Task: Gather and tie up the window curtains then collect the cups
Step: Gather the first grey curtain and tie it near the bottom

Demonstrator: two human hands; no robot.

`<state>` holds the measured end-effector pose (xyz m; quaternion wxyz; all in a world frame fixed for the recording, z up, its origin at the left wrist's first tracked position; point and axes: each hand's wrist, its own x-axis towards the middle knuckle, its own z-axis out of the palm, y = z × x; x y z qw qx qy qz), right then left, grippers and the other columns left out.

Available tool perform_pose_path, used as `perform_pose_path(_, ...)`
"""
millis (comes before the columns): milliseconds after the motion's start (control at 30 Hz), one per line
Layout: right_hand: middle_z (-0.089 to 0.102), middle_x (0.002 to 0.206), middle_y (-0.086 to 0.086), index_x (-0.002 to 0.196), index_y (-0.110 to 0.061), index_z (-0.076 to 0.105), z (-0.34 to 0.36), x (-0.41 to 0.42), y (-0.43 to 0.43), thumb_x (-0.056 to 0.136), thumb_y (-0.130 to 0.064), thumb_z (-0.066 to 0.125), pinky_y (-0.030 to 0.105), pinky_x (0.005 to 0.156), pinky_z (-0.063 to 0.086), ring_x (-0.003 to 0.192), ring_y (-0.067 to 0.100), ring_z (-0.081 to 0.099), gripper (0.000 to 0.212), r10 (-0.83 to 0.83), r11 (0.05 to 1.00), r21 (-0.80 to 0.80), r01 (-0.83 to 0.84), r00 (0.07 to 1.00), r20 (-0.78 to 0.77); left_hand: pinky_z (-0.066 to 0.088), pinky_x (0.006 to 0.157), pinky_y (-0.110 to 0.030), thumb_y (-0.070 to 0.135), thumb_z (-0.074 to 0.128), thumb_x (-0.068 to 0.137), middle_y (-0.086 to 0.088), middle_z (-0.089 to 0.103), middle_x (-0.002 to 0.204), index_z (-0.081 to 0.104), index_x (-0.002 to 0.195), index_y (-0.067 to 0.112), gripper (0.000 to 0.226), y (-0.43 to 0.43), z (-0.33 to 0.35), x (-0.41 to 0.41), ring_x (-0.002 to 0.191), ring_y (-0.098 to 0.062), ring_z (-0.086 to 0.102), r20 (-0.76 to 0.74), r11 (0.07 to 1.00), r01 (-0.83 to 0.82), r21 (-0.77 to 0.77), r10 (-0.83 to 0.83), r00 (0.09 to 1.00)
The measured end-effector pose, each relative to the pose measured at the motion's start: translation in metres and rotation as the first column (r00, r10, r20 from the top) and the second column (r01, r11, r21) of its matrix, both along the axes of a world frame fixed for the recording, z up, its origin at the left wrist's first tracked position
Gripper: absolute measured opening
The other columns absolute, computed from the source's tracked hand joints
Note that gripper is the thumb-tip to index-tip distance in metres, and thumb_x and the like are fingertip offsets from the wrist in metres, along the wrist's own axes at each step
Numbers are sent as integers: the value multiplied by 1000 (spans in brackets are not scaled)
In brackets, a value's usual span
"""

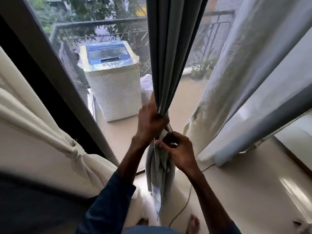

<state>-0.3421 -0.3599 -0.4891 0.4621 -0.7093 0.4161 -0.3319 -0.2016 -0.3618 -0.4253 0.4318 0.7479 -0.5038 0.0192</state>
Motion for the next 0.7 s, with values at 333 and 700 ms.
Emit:
perform_pose_path(333,75,91,-9,99,-23,75,6,-3,-15,81,-36,83,44,91,56,90,5,69,23,103,995,-2,-104,988,113,22,54,-22,20,62,80,16,31,53,59,90,4,19,-2,6,6,53,-17,39,-45,1000,9,-13,-10,999)
perform_pose_path(700,76,73,-9,92,-25,81,20,-12,-2,82,-29,84,30,59,53,64,12,70,11,96,992,-86,-94,995,28,26,56,-26,28,57,81,14,34,56,60,95,2,30,18,3,34,54,-16,39,11,993,113,45,-114,993)
